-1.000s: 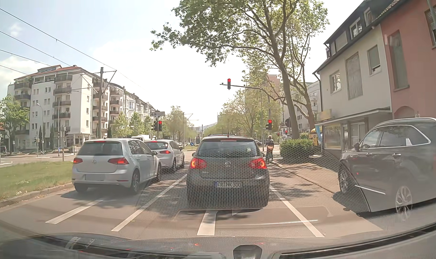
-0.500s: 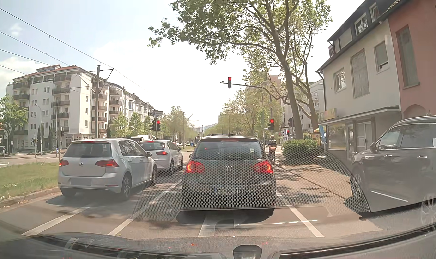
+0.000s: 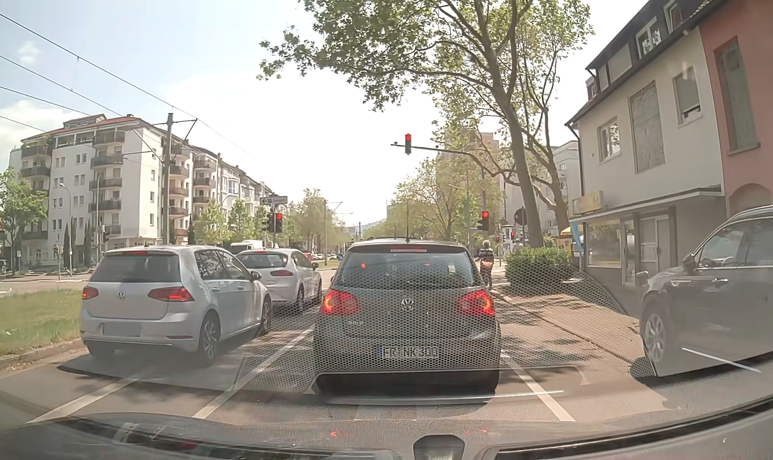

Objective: Follow the waypoints while adhering to traffic rules and regulations

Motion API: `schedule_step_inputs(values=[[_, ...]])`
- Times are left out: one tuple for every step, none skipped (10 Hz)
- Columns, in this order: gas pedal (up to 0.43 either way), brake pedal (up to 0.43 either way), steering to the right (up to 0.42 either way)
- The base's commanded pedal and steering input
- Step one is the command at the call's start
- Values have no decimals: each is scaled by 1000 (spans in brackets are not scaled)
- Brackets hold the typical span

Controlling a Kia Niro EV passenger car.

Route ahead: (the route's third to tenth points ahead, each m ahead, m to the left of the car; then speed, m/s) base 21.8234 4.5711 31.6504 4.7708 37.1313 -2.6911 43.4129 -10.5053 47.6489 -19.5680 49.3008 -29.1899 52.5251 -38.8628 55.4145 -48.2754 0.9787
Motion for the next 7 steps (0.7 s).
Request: schedule_step_inputs(values=[[0,146,-8],[0,146,-8],[0,146,-8],[0,152,-8],[0,152,-8],[0,152,-8],[0,152,-8]])
